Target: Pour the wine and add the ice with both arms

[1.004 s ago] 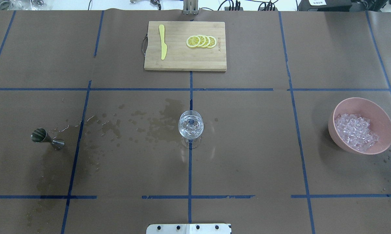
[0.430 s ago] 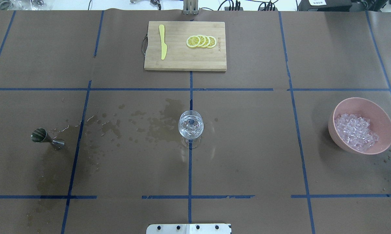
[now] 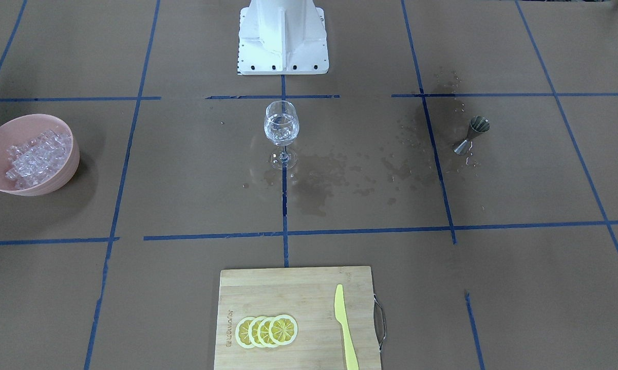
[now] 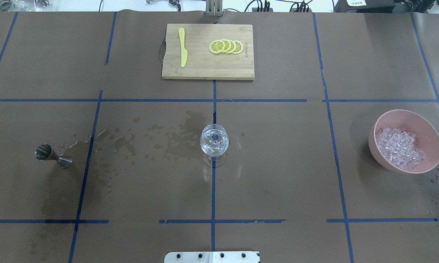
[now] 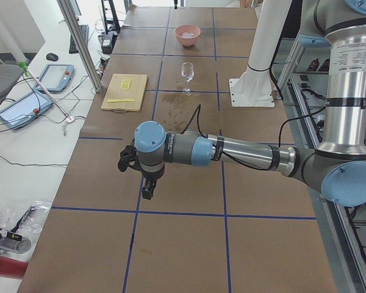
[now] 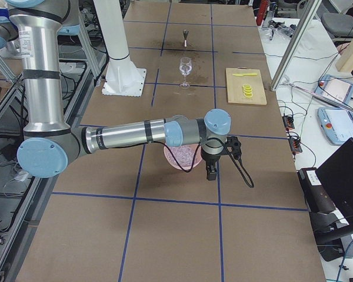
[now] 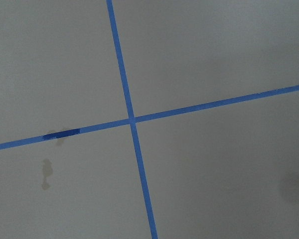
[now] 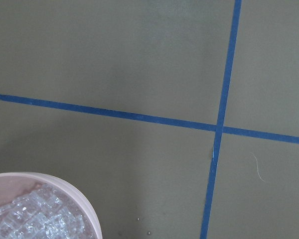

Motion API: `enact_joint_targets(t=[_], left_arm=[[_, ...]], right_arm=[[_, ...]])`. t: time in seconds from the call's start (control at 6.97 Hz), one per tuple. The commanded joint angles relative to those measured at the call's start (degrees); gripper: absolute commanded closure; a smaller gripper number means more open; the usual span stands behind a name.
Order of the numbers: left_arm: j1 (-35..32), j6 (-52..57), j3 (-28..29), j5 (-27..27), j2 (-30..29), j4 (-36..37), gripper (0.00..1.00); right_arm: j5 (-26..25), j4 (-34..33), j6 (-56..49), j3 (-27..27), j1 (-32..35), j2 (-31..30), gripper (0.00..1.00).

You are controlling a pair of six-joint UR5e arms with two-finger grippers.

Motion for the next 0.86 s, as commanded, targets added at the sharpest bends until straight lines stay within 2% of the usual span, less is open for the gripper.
enact_joint_targets(t=[0.0, 0.29, 0.72], left_arm=[[1.1, 0.0, -0.2, 0.1, 0.1, -0.3, 0.00], [1.3, 0.0, -0.2, 0.1, 0.1, -0.6, 0.00], [1.4, 0.0, 0.3, 0.3, 0.4, -2.5, 0.00]], right_arm=[[0.9, 0.0, 0.0, -1.2, 0.0, -0.1, 0.00], [3.0, 0.1, -0.3, -3.7, 0.1, -0.8, 0.00], [2.9, 0.2, -0.1, -4.4, 0.0, -0.4, 0.00]])
